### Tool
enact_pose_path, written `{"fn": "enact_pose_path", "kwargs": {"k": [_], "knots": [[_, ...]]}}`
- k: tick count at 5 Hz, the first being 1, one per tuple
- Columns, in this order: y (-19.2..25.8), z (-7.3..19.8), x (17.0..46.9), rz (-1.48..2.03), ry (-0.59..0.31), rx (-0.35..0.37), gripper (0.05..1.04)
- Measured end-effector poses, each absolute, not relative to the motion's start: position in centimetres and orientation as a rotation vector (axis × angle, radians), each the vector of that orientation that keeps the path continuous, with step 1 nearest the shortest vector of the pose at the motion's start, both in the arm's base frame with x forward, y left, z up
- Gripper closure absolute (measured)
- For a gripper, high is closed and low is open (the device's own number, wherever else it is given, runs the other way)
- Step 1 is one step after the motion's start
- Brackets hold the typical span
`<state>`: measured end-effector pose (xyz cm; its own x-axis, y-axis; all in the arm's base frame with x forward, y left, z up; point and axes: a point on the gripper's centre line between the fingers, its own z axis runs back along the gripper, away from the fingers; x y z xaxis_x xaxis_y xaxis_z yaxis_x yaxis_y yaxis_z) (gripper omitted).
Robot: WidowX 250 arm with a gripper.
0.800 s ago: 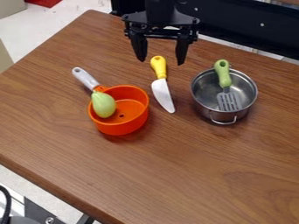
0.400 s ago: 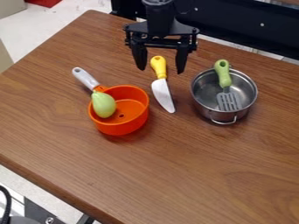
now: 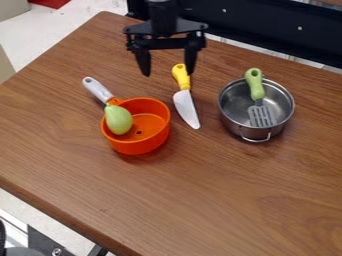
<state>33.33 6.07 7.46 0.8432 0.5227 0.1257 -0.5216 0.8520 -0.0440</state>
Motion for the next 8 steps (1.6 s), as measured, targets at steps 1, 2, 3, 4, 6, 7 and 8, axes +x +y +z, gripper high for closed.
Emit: {"fn": "enact_pose_path", "kwargs": {"k": [1,2,3,4,6,7,8], "knots": [[7.8,7.1,32.4,0.657,-0.149,0.022,0.085],[9.7,7.8,32.1,0.754,-0.149,0.065,0.085],[12.2,8.6,31.9,0.851,-0.167,0.100,0.085],[13.6,8.6,31.4,0.917,-0.172,0.097,0.085],[14.9,6.6,29.6,1.107,-0.164,0.004,0.085],[15.4,6.1,29.4,1.238,-0.189,0.000,0.085],[15.7,5.9,29.2,1.299,-0.191,0.035,0.085]]}}
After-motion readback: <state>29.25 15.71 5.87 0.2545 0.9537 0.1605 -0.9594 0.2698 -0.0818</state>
